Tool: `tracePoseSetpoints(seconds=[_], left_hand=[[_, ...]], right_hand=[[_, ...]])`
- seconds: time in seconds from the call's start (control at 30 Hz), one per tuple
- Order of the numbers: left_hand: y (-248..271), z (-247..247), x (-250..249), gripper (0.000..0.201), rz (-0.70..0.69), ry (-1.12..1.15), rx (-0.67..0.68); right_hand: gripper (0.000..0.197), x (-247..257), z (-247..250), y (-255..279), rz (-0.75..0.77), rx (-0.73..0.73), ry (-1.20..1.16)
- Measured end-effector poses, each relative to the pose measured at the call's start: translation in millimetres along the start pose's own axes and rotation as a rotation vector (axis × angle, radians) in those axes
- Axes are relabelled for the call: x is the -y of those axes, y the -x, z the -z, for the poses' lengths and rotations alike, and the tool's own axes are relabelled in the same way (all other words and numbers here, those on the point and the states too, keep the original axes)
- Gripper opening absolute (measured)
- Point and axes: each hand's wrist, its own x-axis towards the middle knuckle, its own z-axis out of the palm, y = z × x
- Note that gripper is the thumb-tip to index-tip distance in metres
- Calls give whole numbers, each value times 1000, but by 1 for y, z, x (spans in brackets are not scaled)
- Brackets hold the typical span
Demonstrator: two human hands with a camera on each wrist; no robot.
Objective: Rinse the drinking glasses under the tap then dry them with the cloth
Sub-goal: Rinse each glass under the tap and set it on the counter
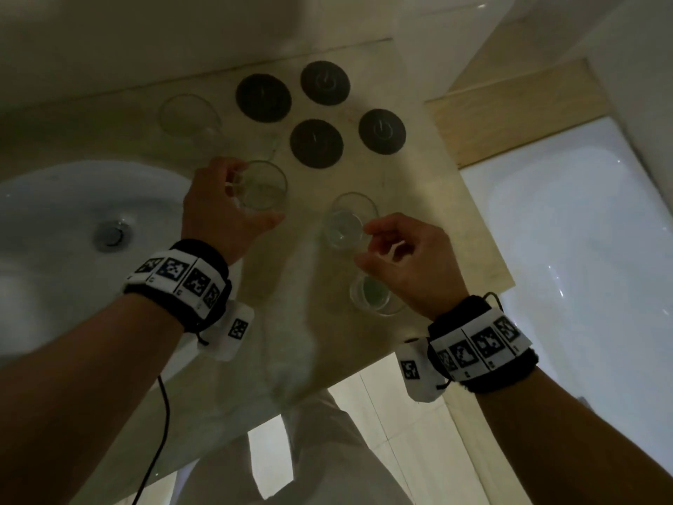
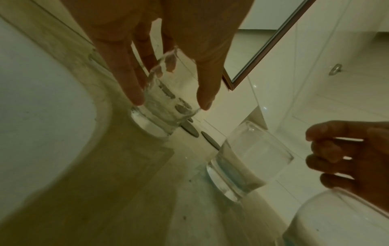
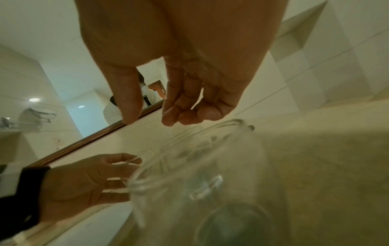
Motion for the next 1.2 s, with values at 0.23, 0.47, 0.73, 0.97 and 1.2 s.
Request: tracePoseSetpoints(seconds=[0.23, 0.47, 0.73, 0.97, 1.2], left_hand=[[9, -7, -15, 100, -1, 2, -43], [30, -12, -26, 80, -92, -4, -180], [40, -11, -20, 70, -108, 15, -200], [49, 25, -10, 61, -134, 116, -161], [58, 104, 20, 29, -104, 352, -122]], right_hand=[[48, -24, 6, 2, 72, 198, 158], [70, -51, 0, 10, 245, 342, 279], [66, -50, -2, 12, 327, 272, 244], [78, 26, -13, 4, 472, 268, 163], [86, 112, -93, -22, 520, 299, 70]])
